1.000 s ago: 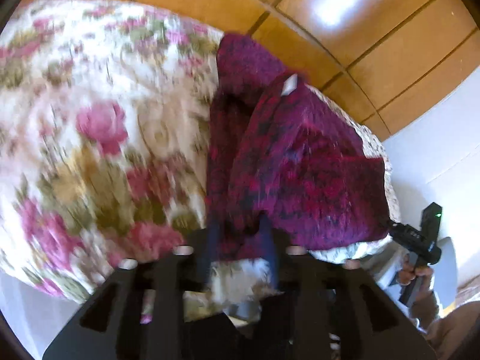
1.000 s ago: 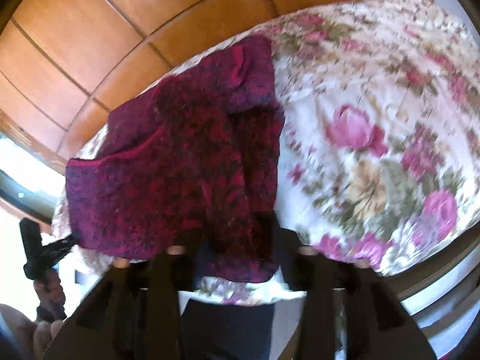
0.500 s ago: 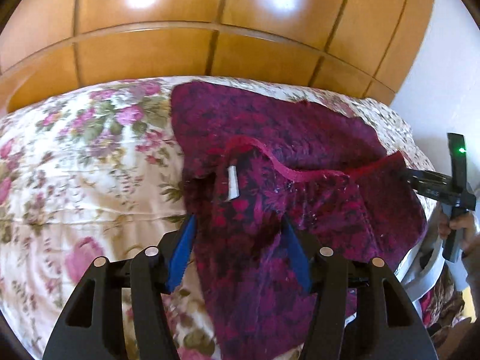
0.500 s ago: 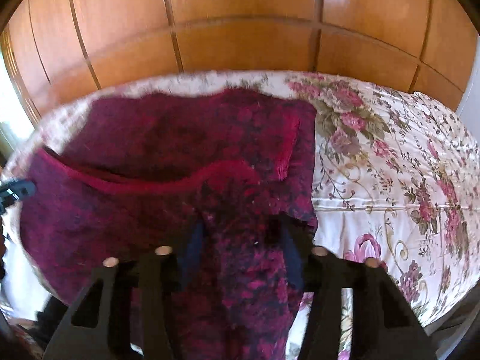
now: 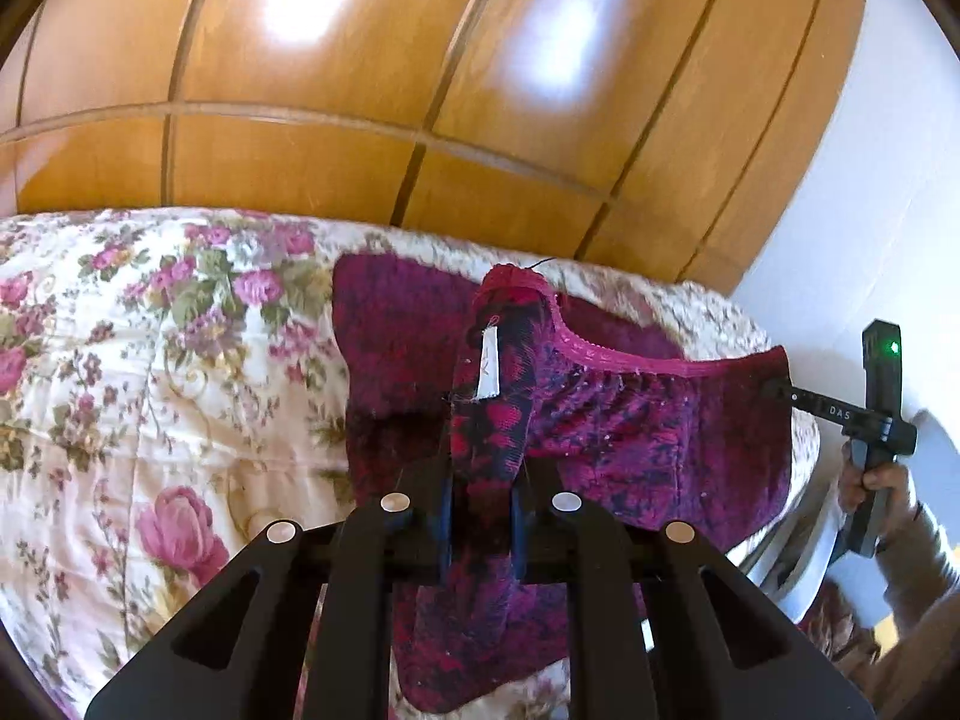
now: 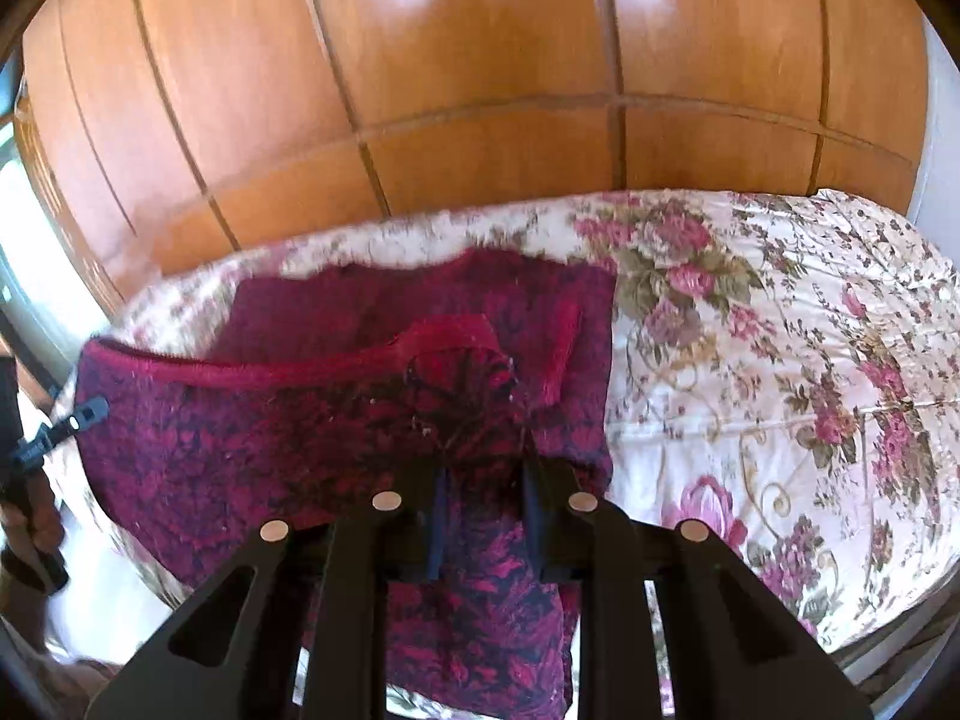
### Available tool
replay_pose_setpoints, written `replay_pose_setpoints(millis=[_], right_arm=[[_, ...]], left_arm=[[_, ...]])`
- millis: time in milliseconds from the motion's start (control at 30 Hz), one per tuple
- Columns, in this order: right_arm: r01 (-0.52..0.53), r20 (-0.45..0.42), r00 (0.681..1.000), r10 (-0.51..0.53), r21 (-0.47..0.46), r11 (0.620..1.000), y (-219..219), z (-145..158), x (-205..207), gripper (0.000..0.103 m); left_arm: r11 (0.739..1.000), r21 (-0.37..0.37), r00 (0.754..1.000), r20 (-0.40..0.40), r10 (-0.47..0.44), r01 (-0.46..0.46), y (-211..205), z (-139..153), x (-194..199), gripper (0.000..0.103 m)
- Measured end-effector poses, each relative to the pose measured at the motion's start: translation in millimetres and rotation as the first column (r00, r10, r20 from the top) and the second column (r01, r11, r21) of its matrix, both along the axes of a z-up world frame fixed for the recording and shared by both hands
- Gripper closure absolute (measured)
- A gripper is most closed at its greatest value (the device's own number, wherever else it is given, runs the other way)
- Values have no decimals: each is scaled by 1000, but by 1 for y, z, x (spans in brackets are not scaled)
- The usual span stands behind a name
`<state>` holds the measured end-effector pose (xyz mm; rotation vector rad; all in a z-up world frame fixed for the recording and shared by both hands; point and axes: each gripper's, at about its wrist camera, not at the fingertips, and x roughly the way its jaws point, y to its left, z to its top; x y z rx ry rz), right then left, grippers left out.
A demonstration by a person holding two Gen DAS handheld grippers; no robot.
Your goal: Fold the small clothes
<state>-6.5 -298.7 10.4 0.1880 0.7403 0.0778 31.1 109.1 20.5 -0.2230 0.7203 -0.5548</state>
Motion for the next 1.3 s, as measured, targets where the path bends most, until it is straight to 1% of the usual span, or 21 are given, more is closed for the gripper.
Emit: replay_pose_setpoints(millis=[67, 200, 267, 333, 400, 500, 567, 633, 667, 733, 767, 833, 900, 933, 967, 1000, 1033, 1067, 1133, 1233, 1300], right_arm=[[11, 22, 1000, -11, 9, 1000, -2, 7, 17, 85], [40, 57, 998, -40, 0, 999, -8, 16, 57, 85], [63, 58, 996, -63, 10, 998, -16, 14, 84, 84], [94, 41, 995, -94, 14, 995, -23, 8, 116, 85], [109, 28, 994, -110, 23, 994, -27, 3, 139, 84], [143, -4, 990, -143, -9, 990, -30, -13, 177, 85], [168, -34, 985, -169, -48, 985, -30, -29, 198, 85], [192, -87, 977, -196, -51, 980, -37, -51, 217, 84], [197, -110, 973, -201, -51, 979, -39, -61, 223, 84], [205, -153, 966, -209, -42, 978, -45, -80, 230, 83], [206, -164, 964, -208, -26, 978, -48, -85, 232, 81], [215, -173, 962, -211, 4, 977, -54, -88, 232, 77], [215, -181, 962, -207, 24, 976, -57, -88, 231, 63], [217, -180, 962, -207, 39, 975, -60, -86, 229, 56], [212, -175, 964, -200, 57, 976, -60, -83, 227, 53], [208, -162, 968, -194, 73, 975, -62, -78, 220, 51], [207, -155, 969, -193, 80, 975, -60, -75, 216, 43], [208, -148, 970, -194, 89, 974, -60, -71, 210, 35], [213, -140, 970, -196, 115, 970, -63, -67, 193, 24], [214, -141, 972, -190, 175, 961, -70, -67, 160, 19], [214, -146, 972, -186, 210, 954, -73, -71, 136, 16]], left_arm=[[1000, -16, 1000, 16, 8, -8, -3, 7, 14, 90], [999, 32, 996, 80, 35, -38, -18, 25, 52, 90], [997, 54, 995, 87, 48, -52, -24, 26, 75, 90], [995, 67, 996, 65, 69, -73, -29, 21, 105, 90], [992, 74, 994, 33, 101, -103, -32, 13, 136, 90], [986, 98, 990, -17, 138, -136, -39, -5, 174, 90], [979, 133, 987, -38, 158, -151, -45, -18, 194, 90], [973, 170, 982, -82, 169, -153, -53, -37, 213, 90], [965, 212, 979, -105, 177, -152, -57, -51, 222, 90], [962, 236, 970, -160, 180, -140, -60, -74, 233, 90], [964, 227, 966, -182, 183, -140, -58, -85, 236, 90], [972, 186, 962, -200, 184, -147, -51, -88, 237, 88], [979, 136, 959, -221, 177, -149, -43, -84, 236, 85], [982, 109, 959, -225, 173, -151, -39, -81, 232, 79], [984, 96, 960, -223, 171, -153, -37, -78, 229, 75], [984, 84, 961, -216, 173, -158, -34, -75, 221, 65], [982, 84, 961, -211, 181, -167, -31, -73, 214, 51], [981, 85, 959, -208, 191, -176, -26, -72, 206, 46], [984, 35, 960, -216, 178, -175, -12, -72, 184, 43], [983, -20, 954, -242, 175, -185, 10, -78, 149, 35], [977, -73, 948, -268, 172, -198, 24, -85, 124, 34]])
